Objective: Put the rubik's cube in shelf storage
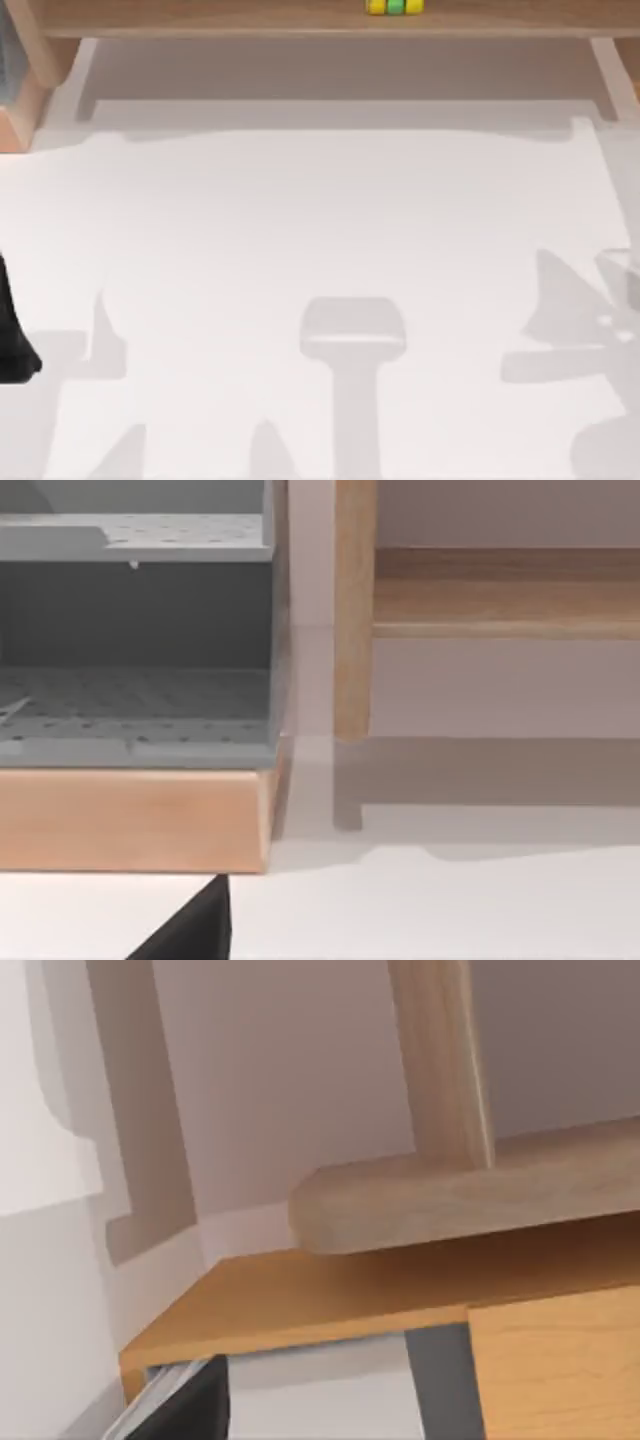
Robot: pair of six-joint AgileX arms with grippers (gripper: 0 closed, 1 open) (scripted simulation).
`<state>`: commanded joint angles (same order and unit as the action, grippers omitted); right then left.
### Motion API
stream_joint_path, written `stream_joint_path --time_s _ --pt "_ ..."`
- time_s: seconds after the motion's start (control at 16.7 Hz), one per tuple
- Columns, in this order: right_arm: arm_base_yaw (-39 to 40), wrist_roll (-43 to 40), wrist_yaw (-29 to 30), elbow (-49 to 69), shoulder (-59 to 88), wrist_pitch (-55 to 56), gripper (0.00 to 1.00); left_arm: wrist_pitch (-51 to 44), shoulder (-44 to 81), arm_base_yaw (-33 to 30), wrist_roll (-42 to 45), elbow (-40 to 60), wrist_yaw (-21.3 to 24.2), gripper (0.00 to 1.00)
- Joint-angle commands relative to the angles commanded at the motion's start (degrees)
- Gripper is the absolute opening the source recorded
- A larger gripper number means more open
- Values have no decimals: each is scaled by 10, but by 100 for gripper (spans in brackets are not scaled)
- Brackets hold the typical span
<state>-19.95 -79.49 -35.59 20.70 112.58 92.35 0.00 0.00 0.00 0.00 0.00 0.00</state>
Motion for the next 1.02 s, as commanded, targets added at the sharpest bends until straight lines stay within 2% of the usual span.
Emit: stream_joint_path --time_s 0.24,0.54,1.02 --pt "-107 -55 -48 -24 10 11 100 0 0 0 0 0 0 100" --pt "-211 -90 -55 27 35 4 100 0 0 0 0 0 0 100" --pt "-226 -94 -52 43 39 0 100 0 0 0 0 0 0 100"
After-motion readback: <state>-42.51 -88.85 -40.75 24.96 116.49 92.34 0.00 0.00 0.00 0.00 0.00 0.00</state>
